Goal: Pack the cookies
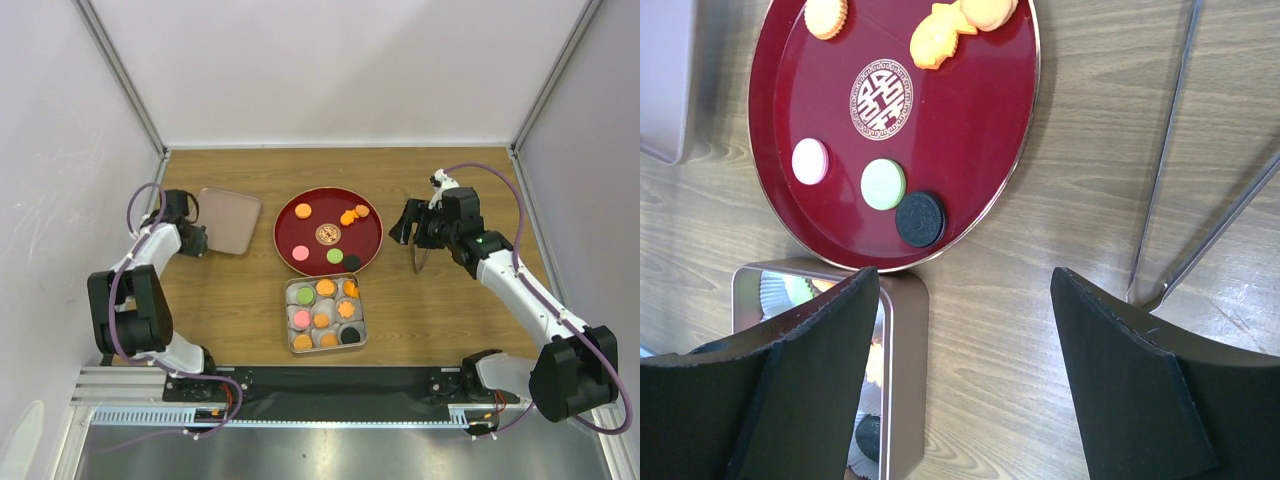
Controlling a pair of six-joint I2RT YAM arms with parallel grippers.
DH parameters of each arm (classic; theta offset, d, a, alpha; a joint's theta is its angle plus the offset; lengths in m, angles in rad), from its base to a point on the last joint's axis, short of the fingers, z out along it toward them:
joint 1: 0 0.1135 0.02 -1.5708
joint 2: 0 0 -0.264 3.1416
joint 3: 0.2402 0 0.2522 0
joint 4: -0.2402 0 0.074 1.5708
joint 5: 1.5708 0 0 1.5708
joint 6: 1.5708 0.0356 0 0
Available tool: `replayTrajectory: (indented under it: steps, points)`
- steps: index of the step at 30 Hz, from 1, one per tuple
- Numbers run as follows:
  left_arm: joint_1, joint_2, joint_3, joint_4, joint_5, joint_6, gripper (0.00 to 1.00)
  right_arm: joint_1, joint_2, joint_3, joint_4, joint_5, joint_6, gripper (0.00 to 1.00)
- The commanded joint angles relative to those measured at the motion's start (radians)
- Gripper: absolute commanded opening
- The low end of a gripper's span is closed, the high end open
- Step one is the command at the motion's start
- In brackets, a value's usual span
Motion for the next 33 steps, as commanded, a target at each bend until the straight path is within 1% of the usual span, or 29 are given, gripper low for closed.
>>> replayTrajectory:
  steps: [1,5,8,10,13,14,16,19,22,23,24,28,33]
  points:
    - [0.003,-0.072,0.032,0.062,0.047,0.09,0.0,-0.003,0.002,0.002,0.044,-0.009,-0.005,0.76]
    - [0.001,-0.126,-0.006,0.102,0.102,0.151,0.0,-0.006,0.01,0.002,0.05,-0.016,-0.013,0.76]
    - [-0.005,-0.165,-0.017,0.11,0.145,0.204,0.0,-0.006,0.008,-0.004,0.073,-0.057,-0.013,0.76]
    - [-0.016,-0.201,-0.022,0.107,0.162,0.231,0.0,-0.006,0.01,-0.007,0.096,-0.105,-0.014,0.77]
    - [-0.037,-0.261,-0.048,0.104,0.204,0.275,0.0,-0.006,0.013,-0.007,0.133,-0.174,-0.014,0.8]
    - [-0.045,-0.275,-0.057,0.093,0.22,0.3,0.0,-0.006,0.015,-0.009,0.145,-0.197,-0.011,0.84]
    - [-0.072,-0.313,-0.068,0.079,0.229,0.326,0.0,-0.005,0.012,-0.004,0.187,-0.268,-0.004,0.87]
    - [-0.103,-0.356,-0.1,0.066,0.277,0.366,0.0,-0.002,0.013,0.0,0.251,-0.363,0.024,0.89]
    - [-0.145,-0.405,-0.115,0.041,0.309,0.402,0.0,0.043,0.018,0.016,0.283,-0.394,0.029,0.9]
    - [-0.177,-0.427,-0.122,0.032,0.318,0.421,0.0,0.056,0.022,0.023,0.285,-0.392,0.027,0.91]
    - [-0.191,-0.441,-0.125,0.029,0.33,0.43,0.0,0.087,0.036,0.04,0.282,-0.391,0.021,0.9]
    - [-0.27,-0.487,-0.137,0.009,0.347,0.467,0.0,0.145,0.077,0.094,0.267,-0.398,-0.002,0.9]
    - [-0.326,-0.519,-0.151,0.013,0.393,0.493,0.0,0.205,0.149,0.161,0.235,-0.391,-0.008,0.91]
